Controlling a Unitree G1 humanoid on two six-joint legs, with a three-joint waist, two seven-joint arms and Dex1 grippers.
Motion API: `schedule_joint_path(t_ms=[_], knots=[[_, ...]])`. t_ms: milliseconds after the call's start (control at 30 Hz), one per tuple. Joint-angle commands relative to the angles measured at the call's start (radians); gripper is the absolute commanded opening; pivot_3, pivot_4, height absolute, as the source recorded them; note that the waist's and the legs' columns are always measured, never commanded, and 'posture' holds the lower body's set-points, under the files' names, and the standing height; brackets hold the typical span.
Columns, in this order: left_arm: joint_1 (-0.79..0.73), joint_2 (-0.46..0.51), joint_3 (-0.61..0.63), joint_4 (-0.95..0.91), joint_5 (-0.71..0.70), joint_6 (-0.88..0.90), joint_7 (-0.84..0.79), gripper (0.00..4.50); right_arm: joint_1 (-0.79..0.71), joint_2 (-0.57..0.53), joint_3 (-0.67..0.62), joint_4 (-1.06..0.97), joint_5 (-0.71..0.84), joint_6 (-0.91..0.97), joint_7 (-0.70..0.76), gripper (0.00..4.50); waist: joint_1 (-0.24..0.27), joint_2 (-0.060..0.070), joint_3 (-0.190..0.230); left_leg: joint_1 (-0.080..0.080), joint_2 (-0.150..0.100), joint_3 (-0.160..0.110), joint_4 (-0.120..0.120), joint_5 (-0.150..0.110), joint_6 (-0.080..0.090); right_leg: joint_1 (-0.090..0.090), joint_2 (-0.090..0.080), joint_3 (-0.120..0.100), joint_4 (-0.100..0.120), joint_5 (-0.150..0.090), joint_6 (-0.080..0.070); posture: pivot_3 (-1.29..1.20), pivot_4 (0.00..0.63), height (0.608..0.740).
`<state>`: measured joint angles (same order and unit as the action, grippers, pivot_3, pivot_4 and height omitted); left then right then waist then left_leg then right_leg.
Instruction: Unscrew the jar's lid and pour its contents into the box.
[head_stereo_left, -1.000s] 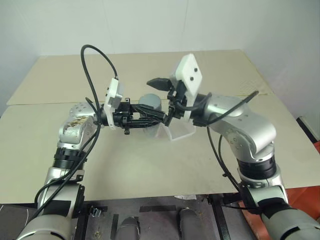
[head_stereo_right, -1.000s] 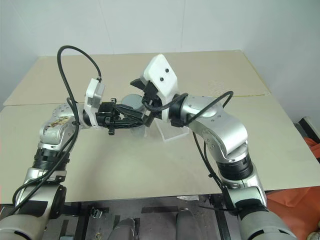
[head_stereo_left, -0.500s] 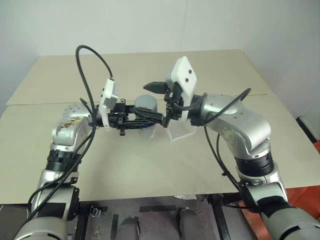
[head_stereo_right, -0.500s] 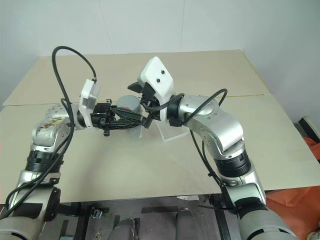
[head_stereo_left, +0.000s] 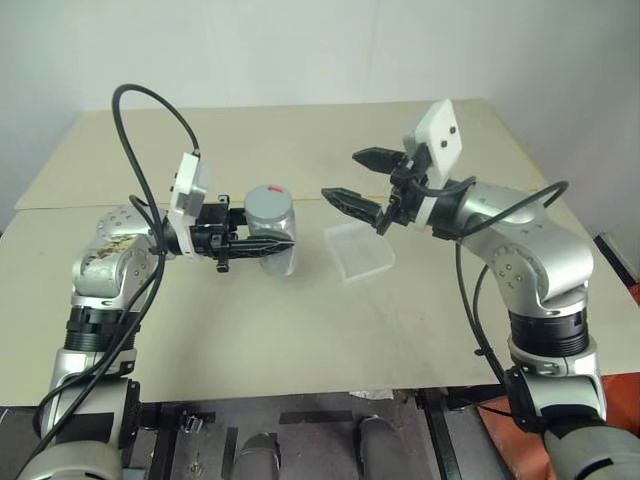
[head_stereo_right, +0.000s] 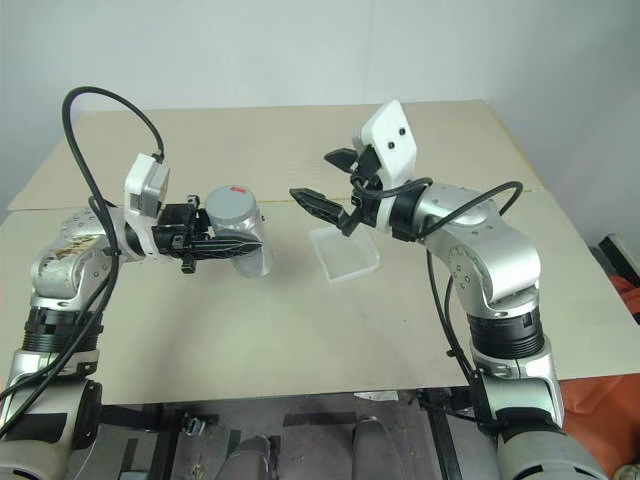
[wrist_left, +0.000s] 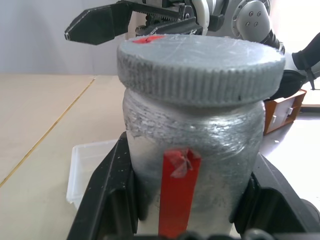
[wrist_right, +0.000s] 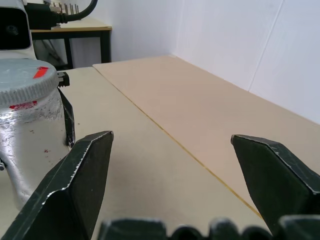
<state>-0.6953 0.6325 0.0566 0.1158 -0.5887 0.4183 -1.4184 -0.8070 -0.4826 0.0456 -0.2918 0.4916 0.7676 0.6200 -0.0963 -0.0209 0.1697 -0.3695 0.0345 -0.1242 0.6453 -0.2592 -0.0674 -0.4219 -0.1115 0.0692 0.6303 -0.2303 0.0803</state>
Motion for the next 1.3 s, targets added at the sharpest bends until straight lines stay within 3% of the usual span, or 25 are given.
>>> schedule_joint_path(t_ms=[33, 367, 700, 1300], knots=[[-0.021, -0.014, 0.007, -0.008, -0.007, -0.023, 0.008, 1.91, -0.013, -0.011, -0.019, -0.035, -0.001, -0.024, 0.008, 4.42, 0.001, 0.000, 0.000, 0.000, 0.000, 0.000, 0.000, 0.000, 0.000, 0.000, 0.000, 0.000, 0.000, 0.000, 0.000, 0.00, 0.150, 0.740], [-0.073, -0.107, -0.036, 0.104, 0.054, -0.091, 0.042, 1.91, -0.071, 0.018, -0.030, -0.174, 0.137, 0.040, 0.017, 4.42, 0.001, 0.000, 0.000, 0.000, 0.000, 0.000, 0.000, 0.000, 0.000, 0.000, 0.000, 0.000, 0.000, 0.000, 0.000, 0.00, 0.150, 0.740], [-0.109, -0.131, -0.055, 0.125, 0.055, -0.101, 0.007, 1.91, -0.139, 0.114, 0.153, -0.070, 0.004, -0.015, -0.005, 4.42, 0.000, 0.000, 0.000, 0.000, 0.000, 0.000, 0.000, 0.000, 0.000, 0.000, 0.000, 0.000, 0.000, 0.000, 0.000, 0.00, 0.150, 0.740], [-0.091, -0.097, -0.037, 0.097, 0.045, -0.096, 0.001, 1.91, -0.083, 0.072, 0.085, -0.018, -0.046, -0.023, 0.023, 4.42, 0.000, 0.000, 0.000, 0.000, 0.000, -0.001, 0.000, 0.000, 0.000, 0.000, 0.000, 0.000, 0.000, 0.000, 0.000, 0.00, 0.150, 0.740]])
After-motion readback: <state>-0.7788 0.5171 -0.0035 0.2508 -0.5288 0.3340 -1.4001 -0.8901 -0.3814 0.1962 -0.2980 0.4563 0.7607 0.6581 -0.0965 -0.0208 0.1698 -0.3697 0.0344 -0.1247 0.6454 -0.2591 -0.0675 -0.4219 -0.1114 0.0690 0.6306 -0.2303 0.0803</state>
